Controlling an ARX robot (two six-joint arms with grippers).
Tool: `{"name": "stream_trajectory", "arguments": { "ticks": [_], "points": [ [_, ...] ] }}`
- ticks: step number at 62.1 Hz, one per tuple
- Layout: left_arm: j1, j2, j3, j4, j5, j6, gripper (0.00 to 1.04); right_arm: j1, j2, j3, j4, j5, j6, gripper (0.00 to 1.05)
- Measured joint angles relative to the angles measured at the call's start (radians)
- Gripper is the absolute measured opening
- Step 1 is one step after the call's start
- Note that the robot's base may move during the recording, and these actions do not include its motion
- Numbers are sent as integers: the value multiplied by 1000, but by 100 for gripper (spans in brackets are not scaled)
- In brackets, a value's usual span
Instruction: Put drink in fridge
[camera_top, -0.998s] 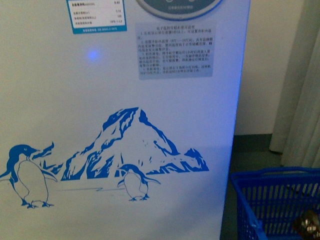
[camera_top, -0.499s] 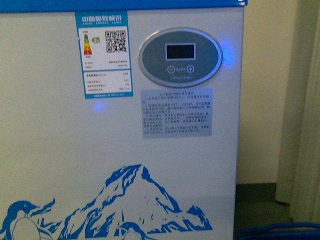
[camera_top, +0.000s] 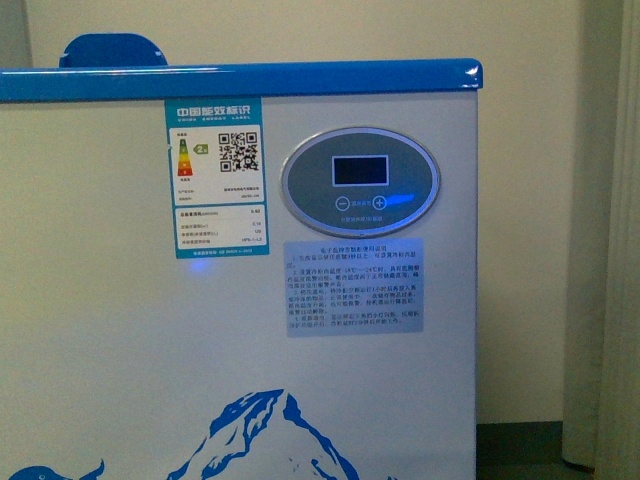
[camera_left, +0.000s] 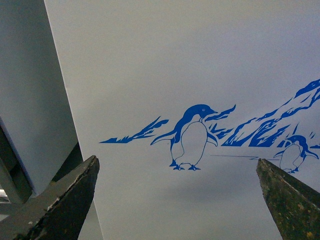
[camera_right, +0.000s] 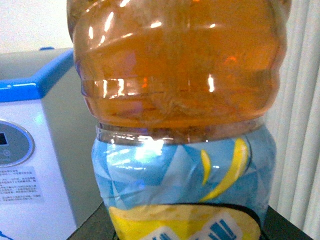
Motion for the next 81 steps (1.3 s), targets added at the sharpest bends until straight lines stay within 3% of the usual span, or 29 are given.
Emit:
{"name": "stream_trajectory", "arguments": {
  "ticks": [11,25,36,44,59,81],
  "points": [
    [0,0,0,0,0,0,97,-9,-79,-44,21,0,20,37],
    [0,0,0,0,0,0,97,74,-102,-120,43,79,23,37],
    [0,0,0,0,0,0,97,283,-130,-161,47,229,-10,37],
    [0,0,0,0,0,0,97,387,-136,-167,68,316,-62,37],
    [0,0,0,0,0,0,97,458,-156,-174,57,397,-122,37],
    [0,0,0,0,0,0,97,467,-156,-185,52,401,-143,37]
  ]
}}
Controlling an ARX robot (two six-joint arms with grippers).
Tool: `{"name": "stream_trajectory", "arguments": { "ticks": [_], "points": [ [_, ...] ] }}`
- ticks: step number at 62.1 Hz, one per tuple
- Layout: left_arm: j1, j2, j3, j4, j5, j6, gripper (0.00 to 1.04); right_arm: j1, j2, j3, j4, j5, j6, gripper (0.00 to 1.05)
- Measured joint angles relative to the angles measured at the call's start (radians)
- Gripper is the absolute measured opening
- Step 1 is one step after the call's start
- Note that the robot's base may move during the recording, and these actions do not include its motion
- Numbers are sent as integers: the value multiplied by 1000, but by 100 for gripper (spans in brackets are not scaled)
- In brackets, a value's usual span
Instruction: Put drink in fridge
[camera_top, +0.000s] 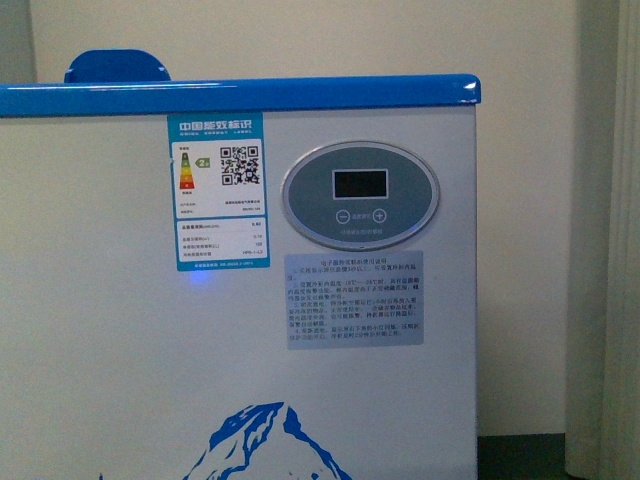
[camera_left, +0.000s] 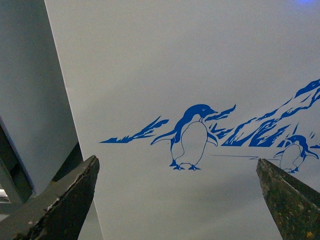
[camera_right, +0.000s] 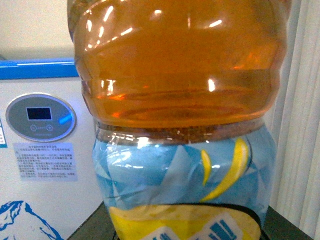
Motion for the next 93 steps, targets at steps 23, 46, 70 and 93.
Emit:
{"name": "stream_trajectory", "arguments": {
  "ticks": [23,46,70,93],
  "points": [
    [0,0,0,0,0,0,97,2,-1,-5,-2,2,0,37],
    [0,0,0,0,0,0,97,2,-1,-5,-2,3,0,37],
    [0,0,0,0,0,0,97,2,-1,-5,-2,2,0,37],
    [55,93,29,-13,112,-84,97,2,-1,-5,-1,3,0,37]
  ]
}}
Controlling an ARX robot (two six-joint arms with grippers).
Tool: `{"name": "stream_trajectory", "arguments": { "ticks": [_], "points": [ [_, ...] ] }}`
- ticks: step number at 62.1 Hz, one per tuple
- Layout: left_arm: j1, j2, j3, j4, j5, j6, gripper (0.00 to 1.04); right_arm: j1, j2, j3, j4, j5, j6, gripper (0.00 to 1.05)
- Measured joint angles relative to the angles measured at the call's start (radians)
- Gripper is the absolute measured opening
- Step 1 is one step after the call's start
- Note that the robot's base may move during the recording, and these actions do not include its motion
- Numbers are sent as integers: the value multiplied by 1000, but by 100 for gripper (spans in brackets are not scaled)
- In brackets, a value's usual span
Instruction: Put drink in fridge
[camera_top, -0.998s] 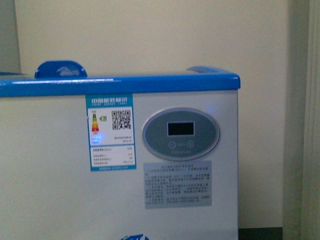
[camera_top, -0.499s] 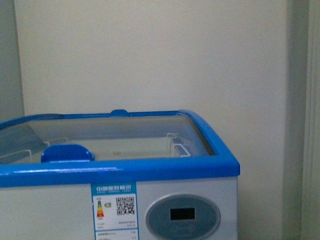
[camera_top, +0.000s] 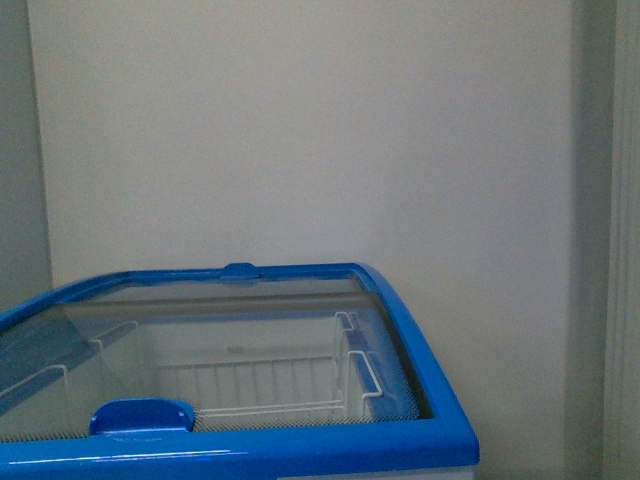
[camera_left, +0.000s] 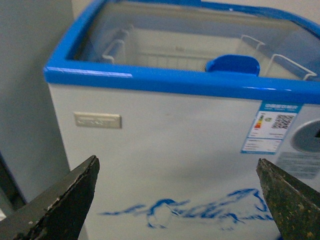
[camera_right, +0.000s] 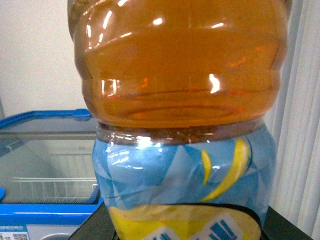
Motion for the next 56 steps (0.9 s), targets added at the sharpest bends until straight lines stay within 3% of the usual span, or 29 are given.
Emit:
{"name": "stream_trajectory", "arguments": {
  "ticks": [10,20,25,30,35,50,56],
  "points": [
    [173,388,97,303,238,-26,97,1,0,0,0,-1,0,37],
    [236,751,247,547,418,143,97,1,0,0,0,0,0,37],
    [254,920,341,584,528,244,97,1,0,0,0,-1,0,37],
    [260,1093,467,528,649,396,97,1,0,0,0,0,0,37],
    [258,1193,561,438,711,534,97,1,0,0,0,0,0,37],
    [194,1393,856,57,809,984,97,1,0,0,0,0,0,37],
    [164,1437,943,-35,819,1042,97,1,0,0,0,0,0,37]
  ]
}}
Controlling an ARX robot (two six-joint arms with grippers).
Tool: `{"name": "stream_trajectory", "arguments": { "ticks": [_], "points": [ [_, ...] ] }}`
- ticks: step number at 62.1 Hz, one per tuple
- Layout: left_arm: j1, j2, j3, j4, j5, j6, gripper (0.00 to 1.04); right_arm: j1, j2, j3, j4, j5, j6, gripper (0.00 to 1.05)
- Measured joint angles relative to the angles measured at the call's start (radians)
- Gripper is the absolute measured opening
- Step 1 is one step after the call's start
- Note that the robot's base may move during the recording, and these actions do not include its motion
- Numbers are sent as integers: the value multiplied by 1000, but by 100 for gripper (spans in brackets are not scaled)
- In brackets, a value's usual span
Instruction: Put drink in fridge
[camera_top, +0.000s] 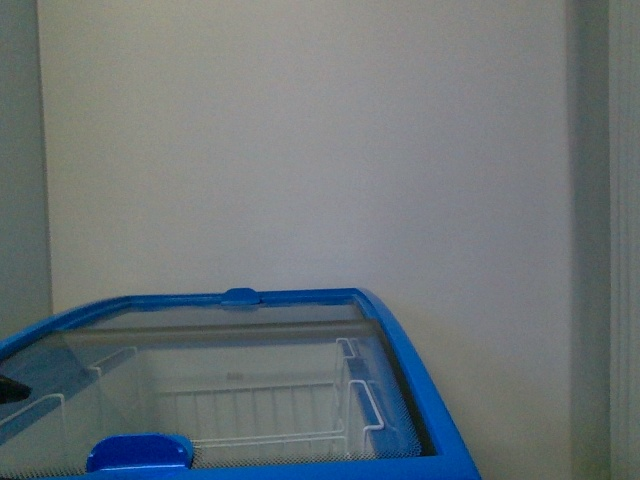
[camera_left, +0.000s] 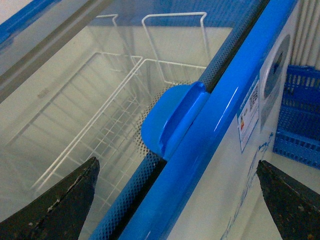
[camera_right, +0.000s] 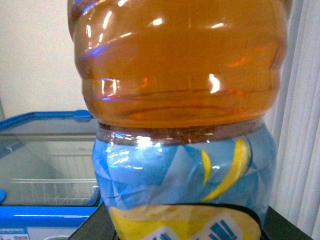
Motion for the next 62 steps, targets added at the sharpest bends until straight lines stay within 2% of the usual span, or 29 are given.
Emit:
{"name": "stream_trajectory", "arguments": {
  "ticks": [18,28,43,54,62],
  "points": [
    [-72,102,135,-108,-48,104,97,0,0,0,0,0,0,37],
    [-100,149,184,-100,-80,133,97,0,0,0,0,0,0,37],
    [-147,265,319,-89,-206,189,97,0,0,0,0,0,0,37],
    [-163,336,397,-77,-215,188,97,0,0,0,0,0,0,37],
    [-175,387,481,-66,-259,187,97,0,0,0,0,0,0,37]
  ]
}}
